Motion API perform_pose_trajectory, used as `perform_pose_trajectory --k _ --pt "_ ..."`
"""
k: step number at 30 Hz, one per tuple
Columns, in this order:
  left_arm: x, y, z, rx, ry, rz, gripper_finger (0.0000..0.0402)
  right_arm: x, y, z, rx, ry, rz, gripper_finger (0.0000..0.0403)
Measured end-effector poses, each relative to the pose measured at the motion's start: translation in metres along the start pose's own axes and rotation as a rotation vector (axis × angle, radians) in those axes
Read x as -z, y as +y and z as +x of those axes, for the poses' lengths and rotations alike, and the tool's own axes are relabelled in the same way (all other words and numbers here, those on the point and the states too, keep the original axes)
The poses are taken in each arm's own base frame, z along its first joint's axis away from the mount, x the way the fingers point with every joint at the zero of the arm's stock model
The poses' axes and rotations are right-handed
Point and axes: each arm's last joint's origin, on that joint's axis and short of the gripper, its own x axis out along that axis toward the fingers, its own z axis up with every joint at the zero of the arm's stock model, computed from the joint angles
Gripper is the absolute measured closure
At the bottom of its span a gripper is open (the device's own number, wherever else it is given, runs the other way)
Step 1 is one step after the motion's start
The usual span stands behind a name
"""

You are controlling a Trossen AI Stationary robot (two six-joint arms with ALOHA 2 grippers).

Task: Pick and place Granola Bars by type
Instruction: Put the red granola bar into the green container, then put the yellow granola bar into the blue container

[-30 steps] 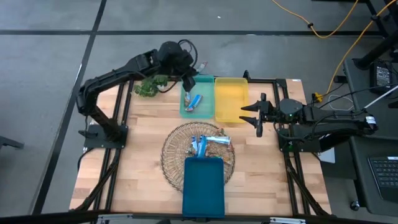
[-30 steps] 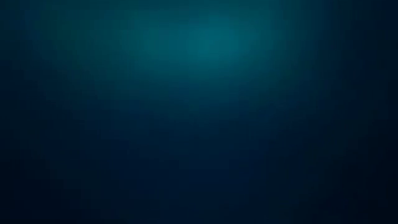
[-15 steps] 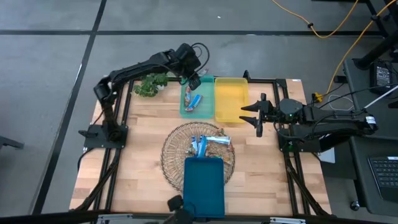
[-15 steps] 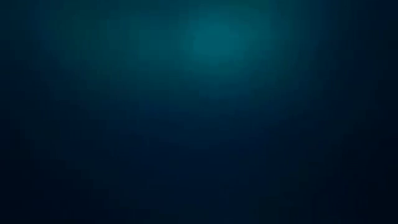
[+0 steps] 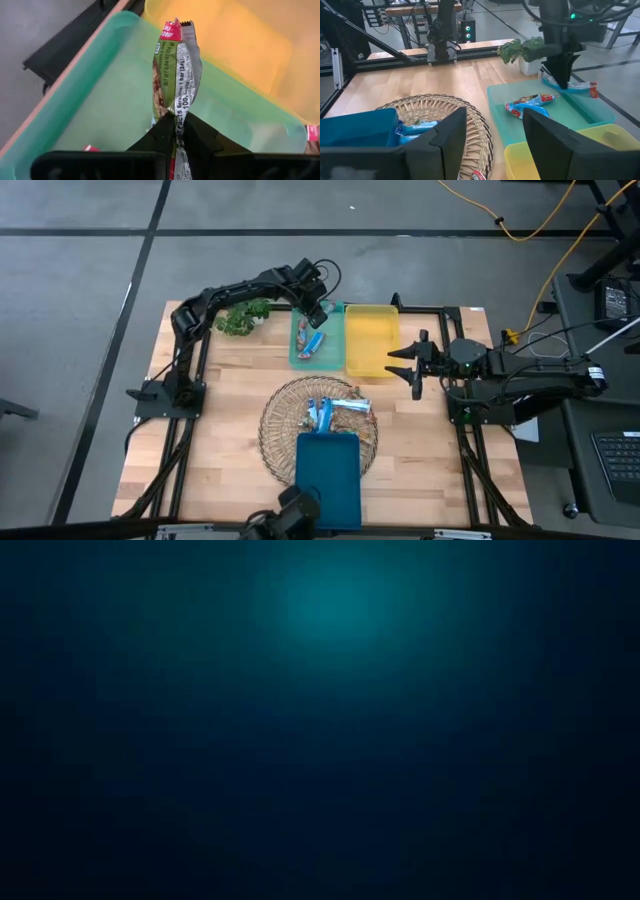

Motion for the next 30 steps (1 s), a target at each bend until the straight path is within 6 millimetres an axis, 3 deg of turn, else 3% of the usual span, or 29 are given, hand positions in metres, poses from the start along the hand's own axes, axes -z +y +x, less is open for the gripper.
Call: perform_pose_trajectory --k 22,30 --pt "-0.003 0.002 -0.001 -0.023 -0.033 -0.015 0.0318 0.0 0.0 0.0 0.0 0.0 0.006 0.0207" --pt "-0.004 -0.017 -0.003 0.045 -0.031 -0.002 0.0322 0.0 0.0 0.0 0.0 0.0 0.006 0.0207"
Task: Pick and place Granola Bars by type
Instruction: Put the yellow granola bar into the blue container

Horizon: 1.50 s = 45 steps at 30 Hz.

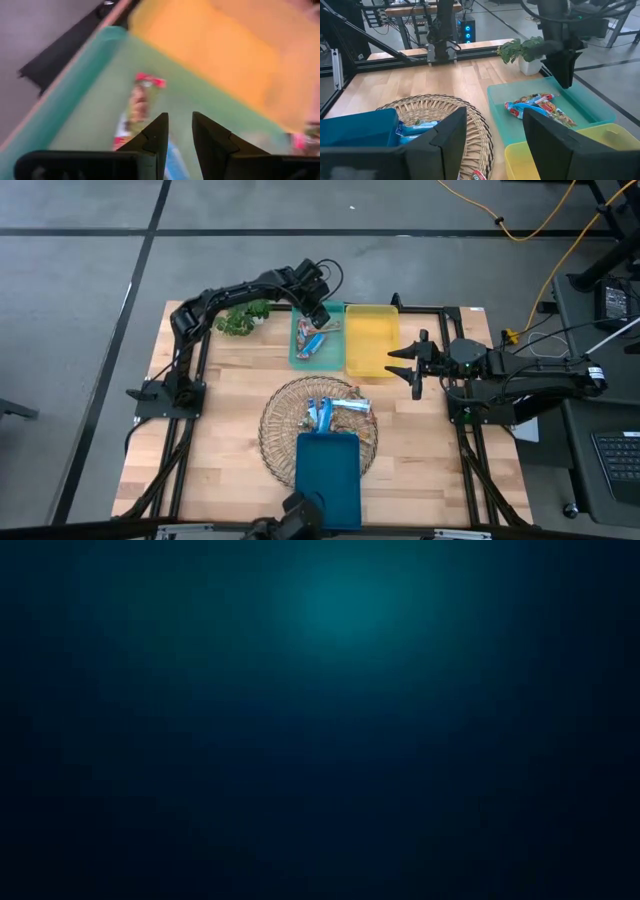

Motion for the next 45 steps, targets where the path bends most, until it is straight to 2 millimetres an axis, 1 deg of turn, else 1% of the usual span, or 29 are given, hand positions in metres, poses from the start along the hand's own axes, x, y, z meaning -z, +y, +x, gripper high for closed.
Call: perform_pose_trajectory --k 4,15,20,23,29,33,39,42,45 --pt "-0.002 -0.019 -0.007 0.052 -0.014 0.034 0.032 0.0 0.0 0.0 0.0 0.001 0.0 0.0207" --pt "-0.007 -0.082 -0.047 0.13 -0.101 0.186 0.0322 0.0 0.0 0.0 0.0 0.001 -0.002 0.0207" --pt "-0.003 -0.113 -0.065 0.173 -0.124 0.274 0.0319 0.0 0.0 0.0 0.0 0.001 -0.003 0.0207" --pt "0.002 -0.129 -0.069 0.198 -0.117 0.326 0.0318 0.0 0.0 0.0 0.0 0.001 -0.003 0.0207" --pt "0.016 -0.154 -0.067 0.233 -0.039 0.402 0.0318 0.0 0.0 0.0 -0.001 0.001 -0.003 0.0207" --pt "0.025 -0.167 -0.06 0.239 0.006 0.439 0.0315 0.0 0.0 0.0 -0.001 0.001 -0.003 0.0207" --pt "0.032 -0.184 -0.055 0.247 0.025 0.48 0.0296 0.0 0.0 0.0 -0.004 0.001 -0.003 0.0207" --pt "0.036 -0.192 -0.046 0.249 0.044 0.498 0.0279 0.0 0.0 0.0 -0.003 0.002 -0.003 0.0207" --pt "0.044 -0.2 -0.031 0.241 0.082 0.514 0.026 0.0 0.0 0.0 -0.003 0.004 -0.004 0.0207"
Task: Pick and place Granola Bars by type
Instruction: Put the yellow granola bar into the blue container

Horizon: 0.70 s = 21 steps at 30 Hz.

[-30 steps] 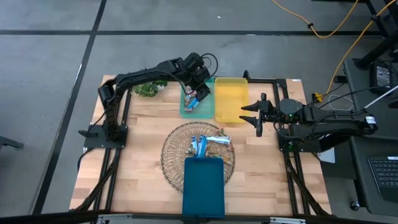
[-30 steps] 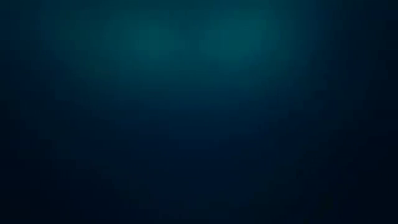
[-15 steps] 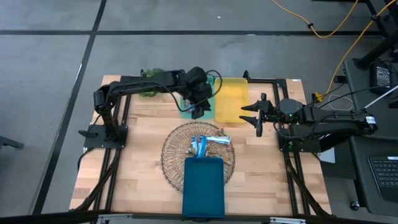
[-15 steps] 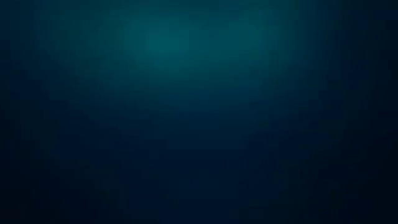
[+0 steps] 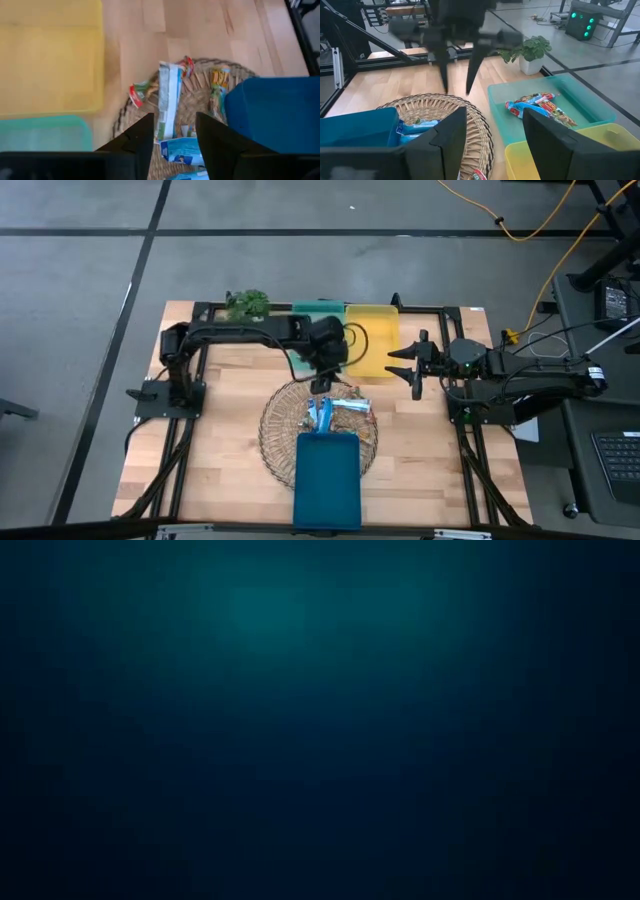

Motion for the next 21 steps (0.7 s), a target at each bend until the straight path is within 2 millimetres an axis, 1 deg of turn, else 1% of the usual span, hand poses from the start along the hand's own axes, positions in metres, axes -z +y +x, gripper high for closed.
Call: perform_pose_trajectory --k 4,8,15,21 --pt "0.004 -0.007 0.026 0.017 0.05 -0.001 0.0236 0.0 0.0 0.0 0.0 0.003 -0.001 0.0207" --pt "0.003 -0.007 0.045 0.025 0.037 -0.012 0.0221 0.0 0.0 0.0 0.0 0.002 -0.004 0.0207" --pt "0.007 -0.001 0.076 0.027 0.046 -0.045 0.0214 0.0 0.001 0.0 -0.023 0.004 -0.005 0.0207" --pt "0.018 -0.002 0.108 0.04 0.102 -0.06 0.0211 0.0 0.001 0.0 -0.033 0.005 -0.005 0.0207"
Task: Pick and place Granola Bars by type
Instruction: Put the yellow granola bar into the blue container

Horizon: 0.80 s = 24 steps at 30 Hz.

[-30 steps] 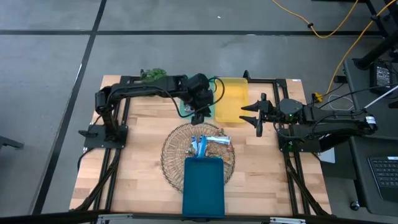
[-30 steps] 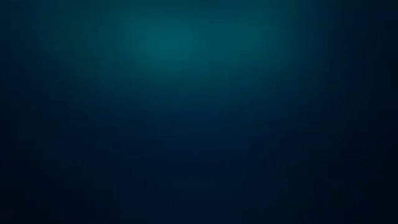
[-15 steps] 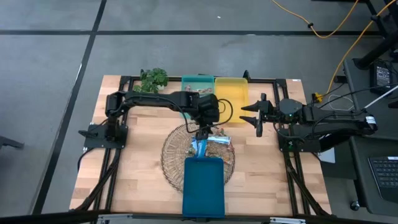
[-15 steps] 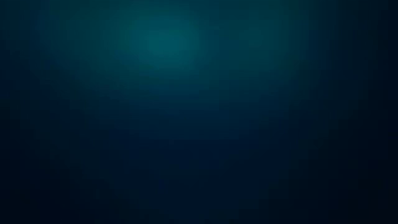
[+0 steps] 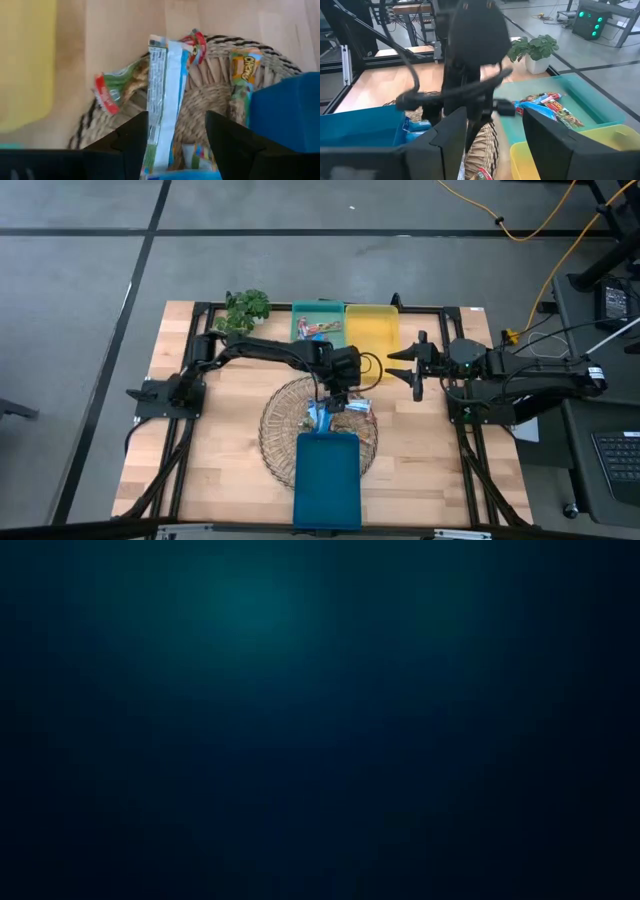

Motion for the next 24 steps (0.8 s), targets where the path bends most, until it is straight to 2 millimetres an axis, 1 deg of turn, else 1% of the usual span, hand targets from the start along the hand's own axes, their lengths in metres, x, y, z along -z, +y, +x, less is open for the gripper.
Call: perform_pose_trajectory --k 4,10,15,18,24 --pt "0.007 0.0 0.022 0.005 0.045 -0.045 0.021 0.0 0.0 0.0 -0.001 0.0 0.0 0.0207" --pt "0.014 -0.001 0.041 0.005 0.083 -0.09 0.0211 0.0 0.0 0.0 -0.001 0.0 0.0 0.0207" --pt "0.015 0.0 0.046 0.009 0.084 -0.088 0.0223 0.0 0.0 0.0 -0.001 0.0 0.0 0.0207" --pt "0.017 0.001 0.047 0.007 0.095 -0.119 0.0236 0.0 0.0 0.0 -0.001 0.001 0.0 0.0207" --pt "0.016 0.001 0.047 0.0 0.092 -0.131 0.0286 0.0 0.0 0.0 -0.001 0.001 0.0 0.0207"
